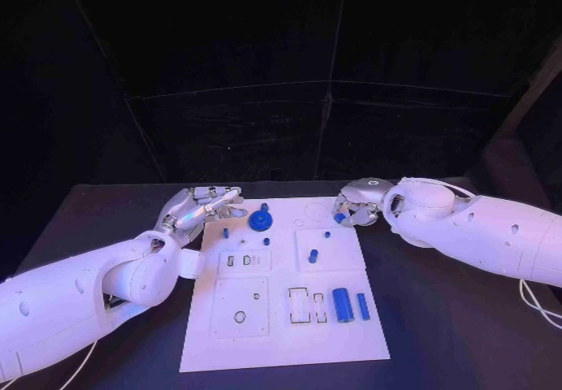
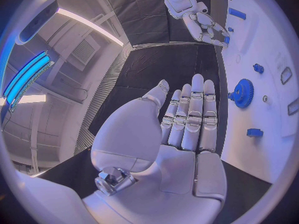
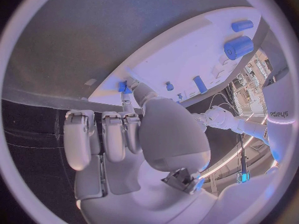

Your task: Assemble the parts on the task board

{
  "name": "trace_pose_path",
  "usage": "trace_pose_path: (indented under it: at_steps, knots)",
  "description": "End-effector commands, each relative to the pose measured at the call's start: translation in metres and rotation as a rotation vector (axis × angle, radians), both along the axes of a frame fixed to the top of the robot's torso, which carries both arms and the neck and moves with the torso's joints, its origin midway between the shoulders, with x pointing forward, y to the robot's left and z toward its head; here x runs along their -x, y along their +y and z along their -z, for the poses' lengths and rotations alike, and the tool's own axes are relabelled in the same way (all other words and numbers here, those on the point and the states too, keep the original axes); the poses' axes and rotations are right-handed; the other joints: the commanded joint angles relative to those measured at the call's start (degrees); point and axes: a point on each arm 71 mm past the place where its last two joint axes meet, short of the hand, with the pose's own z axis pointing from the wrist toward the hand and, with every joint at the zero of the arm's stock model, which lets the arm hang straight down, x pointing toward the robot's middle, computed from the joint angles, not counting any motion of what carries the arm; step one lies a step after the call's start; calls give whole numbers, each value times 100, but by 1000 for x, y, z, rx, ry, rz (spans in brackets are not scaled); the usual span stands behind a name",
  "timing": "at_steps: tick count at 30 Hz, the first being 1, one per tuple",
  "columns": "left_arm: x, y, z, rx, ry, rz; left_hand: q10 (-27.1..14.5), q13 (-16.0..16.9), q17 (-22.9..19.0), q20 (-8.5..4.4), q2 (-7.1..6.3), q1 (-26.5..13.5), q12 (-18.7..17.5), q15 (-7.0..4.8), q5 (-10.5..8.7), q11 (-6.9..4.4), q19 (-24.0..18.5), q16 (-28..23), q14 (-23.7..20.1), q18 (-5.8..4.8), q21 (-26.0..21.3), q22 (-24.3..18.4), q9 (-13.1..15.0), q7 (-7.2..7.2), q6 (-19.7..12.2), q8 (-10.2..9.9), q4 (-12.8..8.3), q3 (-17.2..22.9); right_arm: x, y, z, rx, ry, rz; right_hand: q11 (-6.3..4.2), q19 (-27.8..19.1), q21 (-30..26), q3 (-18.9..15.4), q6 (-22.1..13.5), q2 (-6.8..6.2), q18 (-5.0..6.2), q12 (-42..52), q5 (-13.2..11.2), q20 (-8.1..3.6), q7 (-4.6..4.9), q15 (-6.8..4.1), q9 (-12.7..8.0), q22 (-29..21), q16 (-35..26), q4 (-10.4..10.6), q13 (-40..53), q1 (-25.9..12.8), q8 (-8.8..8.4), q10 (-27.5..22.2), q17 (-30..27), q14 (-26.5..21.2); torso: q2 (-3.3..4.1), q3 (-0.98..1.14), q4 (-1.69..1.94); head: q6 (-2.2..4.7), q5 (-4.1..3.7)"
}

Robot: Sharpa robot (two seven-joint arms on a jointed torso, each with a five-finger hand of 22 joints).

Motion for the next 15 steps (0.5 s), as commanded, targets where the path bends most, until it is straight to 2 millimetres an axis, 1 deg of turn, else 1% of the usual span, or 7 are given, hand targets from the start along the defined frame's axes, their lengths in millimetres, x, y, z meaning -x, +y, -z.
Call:
trace_pose_path:
  at_steps: [1,6,13,15]
  knots:
    - [0,-1,-1,3,-12,15,8,-9,11,32,-11,-43,-36,4,26,20,-15,-31,-51,38,-31,-9,-6,30,11,-34,-9,43,0,0,4,13,33,-1,-39,594,18,-7,37,29,-42,15,-34,-51,-5,-39,-5,1508,14,25,1507,10,5,607,1509,606,0,-1,4,-8,-7]
    - [0,-1,-1,2,-12,15,8,-9,11,32,-11,-43,-36,4,26,20,-15,-31,-51,38,-31,-9,-6,30,11,-34,-9,43,0,0,5,22,47,8,-41,594,18,-18,25,2,-42,15,-47,-52,-5,-40,-14,1508,14,22,1507,5,-16,607,1509,606,-1,1,-1,-14,-1]
    - [0,-1,-1,1,-11,14,7,-9,13,33,-9,-39,-40,4,26,21,-15,-35,-50,38,-32,-10,-6,31,10,-36,-14,51,0,0,8,43,76,20,-16,594,18,-95,-63,-86,-42,15,-88,-42,20,-24,-44,1508,14,58,1507,-56,-126,607,1509,606,1,0,1,-36,-1]
    - [0,-1,-1,1,-10,13,5,-10,16,33,-5,-35,-44,5,26,22,-14,-40,-48,39,-34,-12,-6,33,9,-39,-19,63,-1,1,8,47,83,23,-10,594,18,-105,-72,-92,-42,15,-93,-40,24,-20,-45,1508,14,64,1507,-62,-138,607,1509,606,1,-1,4,-38,-3]
